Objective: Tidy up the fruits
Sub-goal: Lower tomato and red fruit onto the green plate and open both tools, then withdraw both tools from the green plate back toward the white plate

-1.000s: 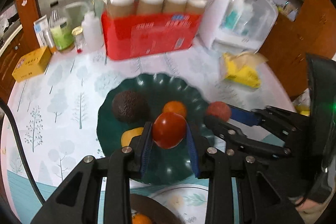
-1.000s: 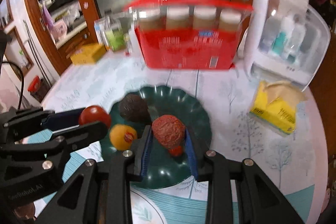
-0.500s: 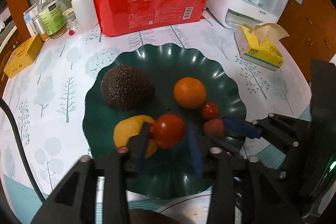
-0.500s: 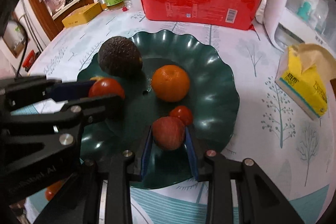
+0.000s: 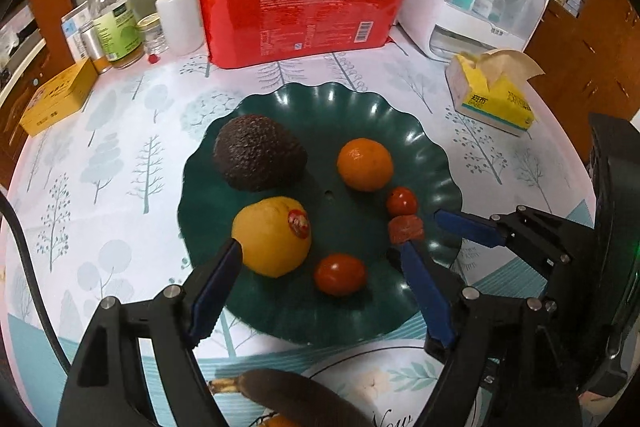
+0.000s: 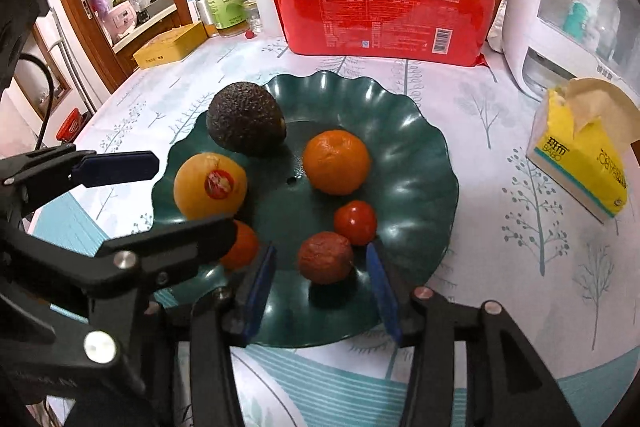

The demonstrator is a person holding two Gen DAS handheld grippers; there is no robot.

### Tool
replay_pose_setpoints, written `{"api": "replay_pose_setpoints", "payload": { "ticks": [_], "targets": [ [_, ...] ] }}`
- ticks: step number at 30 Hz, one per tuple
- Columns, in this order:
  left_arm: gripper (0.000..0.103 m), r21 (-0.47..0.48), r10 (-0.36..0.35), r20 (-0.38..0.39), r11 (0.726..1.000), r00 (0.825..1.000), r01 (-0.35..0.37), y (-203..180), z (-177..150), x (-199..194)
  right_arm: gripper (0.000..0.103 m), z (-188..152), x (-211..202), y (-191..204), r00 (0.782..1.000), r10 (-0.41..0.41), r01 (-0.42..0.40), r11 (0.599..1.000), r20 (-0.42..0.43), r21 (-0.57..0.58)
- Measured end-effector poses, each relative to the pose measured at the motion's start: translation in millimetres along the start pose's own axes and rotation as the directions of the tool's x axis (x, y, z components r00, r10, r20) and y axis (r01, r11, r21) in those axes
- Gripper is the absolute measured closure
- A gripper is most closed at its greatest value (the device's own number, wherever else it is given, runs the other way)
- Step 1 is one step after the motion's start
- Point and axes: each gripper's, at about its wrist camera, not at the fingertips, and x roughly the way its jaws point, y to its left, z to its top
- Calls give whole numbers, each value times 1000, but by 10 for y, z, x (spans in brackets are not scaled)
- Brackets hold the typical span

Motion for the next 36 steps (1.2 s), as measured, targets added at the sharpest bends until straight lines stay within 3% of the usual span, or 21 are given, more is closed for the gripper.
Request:
{"api": "replay_pose_setpoints", "payload": {
  "ticks": [14,22,27,31,33,36],
  "targets": [
    [22,-94,-8,44,996,999,12,142,-189,-509,55,-96,-365,57,1000,-12,11,999,23,43],
    [22,-90,-12,135,996,991,24,152,-277,-1082,55,-91,-777,156,998,-29,24,997,59,77],
    [22,-107,-31,138,993,990,46,174,-361,-1508,55,-93,-1112,327,996,-33,26,996,86,83],
    [22,-99,23,135,995,991,-10,192,-464,-1812,55,-129,-1378,510,994,-17,9,998,109,69],
    [15,-86,65,162,995,985,-51,195,-552,-1978,55,-152,-1487,592,993,-2,-5,998,116,57],
    [15,-76,108,198,993,974,-94,208,-684,-2144,55,-191,-1612,708,993,7,-12,999,120,36]
  ]
}}
